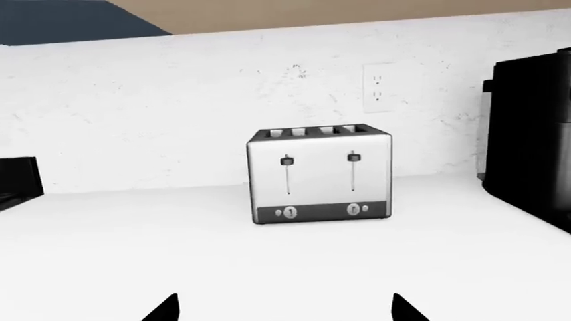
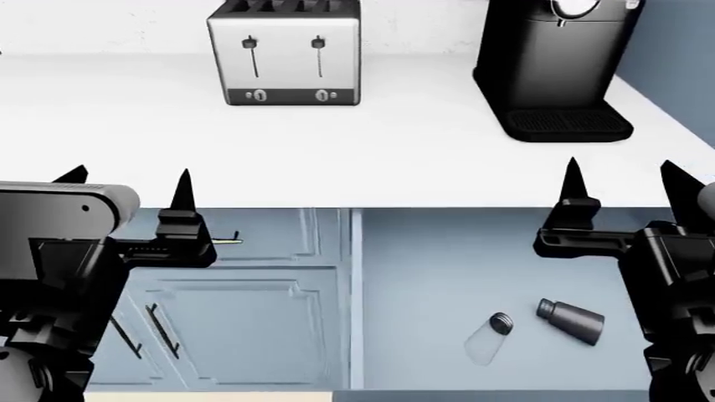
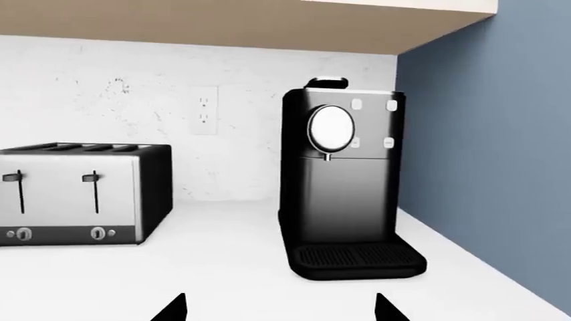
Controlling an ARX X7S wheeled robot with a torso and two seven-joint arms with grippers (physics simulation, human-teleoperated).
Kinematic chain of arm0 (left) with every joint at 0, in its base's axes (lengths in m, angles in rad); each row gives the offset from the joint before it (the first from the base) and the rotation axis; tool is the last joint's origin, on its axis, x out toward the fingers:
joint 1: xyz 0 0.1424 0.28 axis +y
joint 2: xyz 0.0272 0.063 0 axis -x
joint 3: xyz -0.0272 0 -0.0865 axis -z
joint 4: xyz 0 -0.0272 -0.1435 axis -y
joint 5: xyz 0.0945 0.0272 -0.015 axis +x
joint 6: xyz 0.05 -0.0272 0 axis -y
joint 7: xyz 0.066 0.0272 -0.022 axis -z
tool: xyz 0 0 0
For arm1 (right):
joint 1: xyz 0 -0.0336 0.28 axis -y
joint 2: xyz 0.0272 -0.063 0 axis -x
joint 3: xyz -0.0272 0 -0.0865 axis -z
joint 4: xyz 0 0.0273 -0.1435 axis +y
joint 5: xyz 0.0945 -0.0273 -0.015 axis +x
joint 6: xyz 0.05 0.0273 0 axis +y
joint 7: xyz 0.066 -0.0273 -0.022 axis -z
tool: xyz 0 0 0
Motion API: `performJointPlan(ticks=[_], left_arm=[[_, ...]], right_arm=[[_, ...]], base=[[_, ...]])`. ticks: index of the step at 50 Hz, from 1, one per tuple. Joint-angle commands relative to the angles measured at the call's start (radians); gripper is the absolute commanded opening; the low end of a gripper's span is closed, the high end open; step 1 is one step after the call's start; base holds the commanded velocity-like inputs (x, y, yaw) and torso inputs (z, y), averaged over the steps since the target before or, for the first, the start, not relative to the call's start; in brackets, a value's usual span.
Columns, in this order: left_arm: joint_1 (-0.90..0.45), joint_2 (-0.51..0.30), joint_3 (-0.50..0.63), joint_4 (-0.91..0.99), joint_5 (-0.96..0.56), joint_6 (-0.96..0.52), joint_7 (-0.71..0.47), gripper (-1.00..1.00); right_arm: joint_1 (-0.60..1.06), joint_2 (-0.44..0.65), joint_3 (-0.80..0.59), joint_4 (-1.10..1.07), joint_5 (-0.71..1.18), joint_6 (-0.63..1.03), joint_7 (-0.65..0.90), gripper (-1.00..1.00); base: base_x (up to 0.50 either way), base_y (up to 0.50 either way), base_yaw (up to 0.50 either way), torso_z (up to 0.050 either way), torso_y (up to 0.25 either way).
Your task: Pick and place the shaker into the drawer. Then close the cabinet.
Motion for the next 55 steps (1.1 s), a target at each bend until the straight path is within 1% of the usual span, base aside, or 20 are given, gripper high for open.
performJointPlan(ticks=[1, 23, 55], left_arm=[[0.006, 0.002, -0.002, -0.004, -0.001, 0.008, 0.005, 1.00], [0.026, 0.013, 0.001, -0.022, -0.001, 0.015, -0.006, 1.00], [0.064, 0.003, -0.012, -0.014, 0.008, 0.038, -0.004, 1.00]], right_arm=[[0.004, -0.003, 0.001, 0.003, 0.004, 0.002, 0.002, 1.00], [0.001, -0.011, -0.004, 0.007, -0.001, 0.003, 0.003, 1.00], [-0.005, -0.011, -0.001, 0.002, 0.002, 0.005, 0.008, 1.00]], base=[[0.00, 0.42, 0.00, 0.000, 0.000], [0.00, 0.41, 0.00, 0.000, 0.000], [0.00, 0.41, 0.00, 0.000, 0.000]])
